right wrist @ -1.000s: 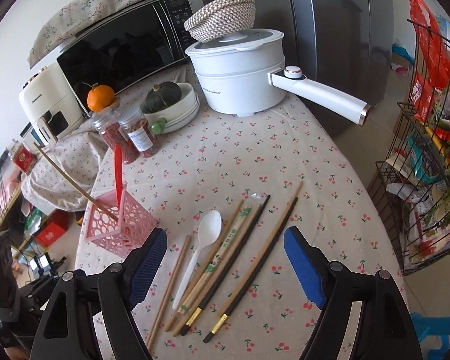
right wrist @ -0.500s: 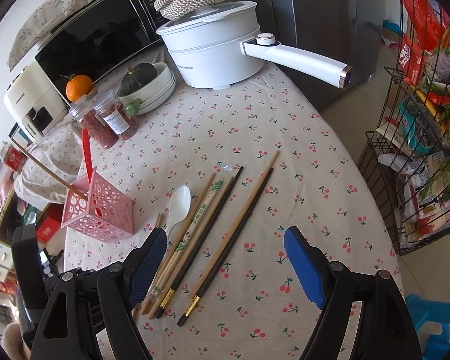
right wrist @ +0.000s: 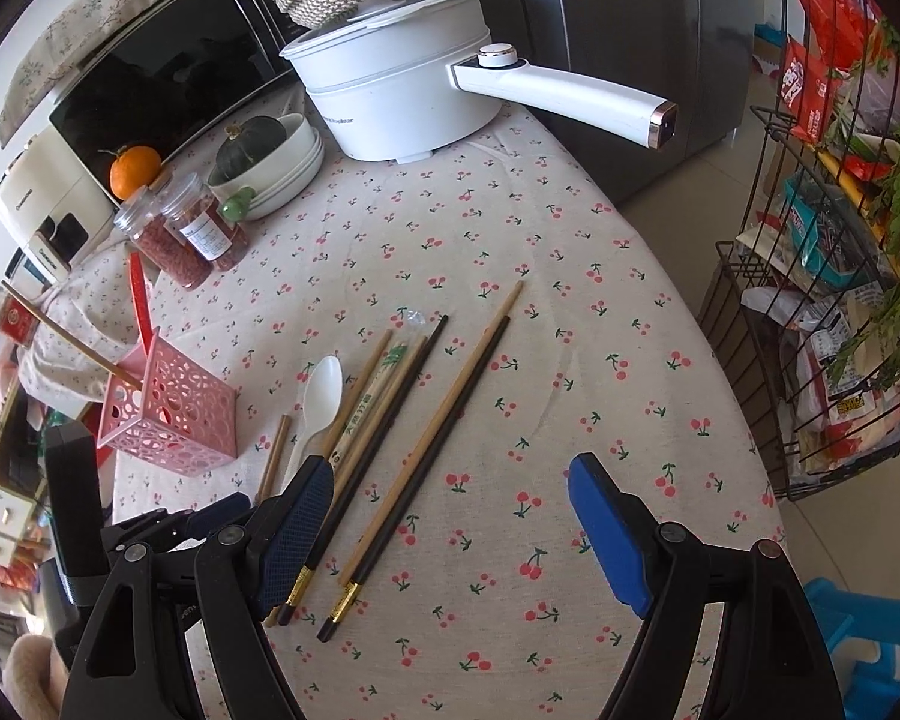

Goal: Organize utensils
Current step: 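Lower the left gripper and grasp another plain wooden chopstick, then lift the chopstick with the left gripper while the right gripper grasps the white plastic spoon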

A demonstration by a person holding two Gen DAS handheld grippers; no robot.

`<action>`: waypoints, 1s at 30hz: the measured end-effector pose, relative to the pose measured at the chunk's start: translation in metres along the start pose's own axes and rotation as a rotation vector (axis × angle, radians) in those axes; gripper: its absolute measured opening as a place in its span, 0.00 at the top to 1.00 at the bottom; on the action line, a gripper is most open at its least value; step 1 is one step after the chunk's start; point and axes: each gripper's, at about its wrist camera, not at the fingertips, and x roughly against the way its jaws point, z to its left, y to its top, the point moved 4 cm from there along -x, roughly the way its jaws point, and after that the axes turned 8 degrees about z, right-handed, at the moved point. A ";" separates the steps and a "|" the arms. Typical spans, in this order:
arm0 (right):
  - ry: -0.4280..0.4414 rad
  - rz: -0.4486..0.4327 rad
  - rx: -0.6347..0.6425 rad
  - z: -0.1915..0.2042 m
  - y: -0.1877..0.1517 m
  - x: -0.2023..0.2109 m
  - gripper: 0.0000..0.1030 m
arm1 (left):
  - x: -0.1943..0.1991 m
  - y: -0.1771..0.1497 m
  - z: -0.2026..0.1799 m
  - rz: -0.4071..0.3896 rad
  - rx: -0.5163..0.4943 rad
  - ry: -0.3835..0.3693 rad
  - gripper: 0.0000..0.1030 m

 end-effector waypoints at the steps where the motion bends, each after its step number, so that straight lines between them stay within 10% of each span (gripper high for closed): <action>1: 0.000 0.002 0.000 0.000 0.000 -0.001 0.21 | -0.001 0.001 0.000 0.003 0.001 -0.005 0.76; 6: -0.002 0.019 0.001 0.000 -0.001 -0.006 0.21 | -0.003 0.004 0.002 0.018 0.017 -0.012 0.89; 30: -0.047 0.148 -0.047 -0.008 -0.004 -0.051 0.21 | 0.018 0.001 0.000 -0.029 -0.041 0.004 0.90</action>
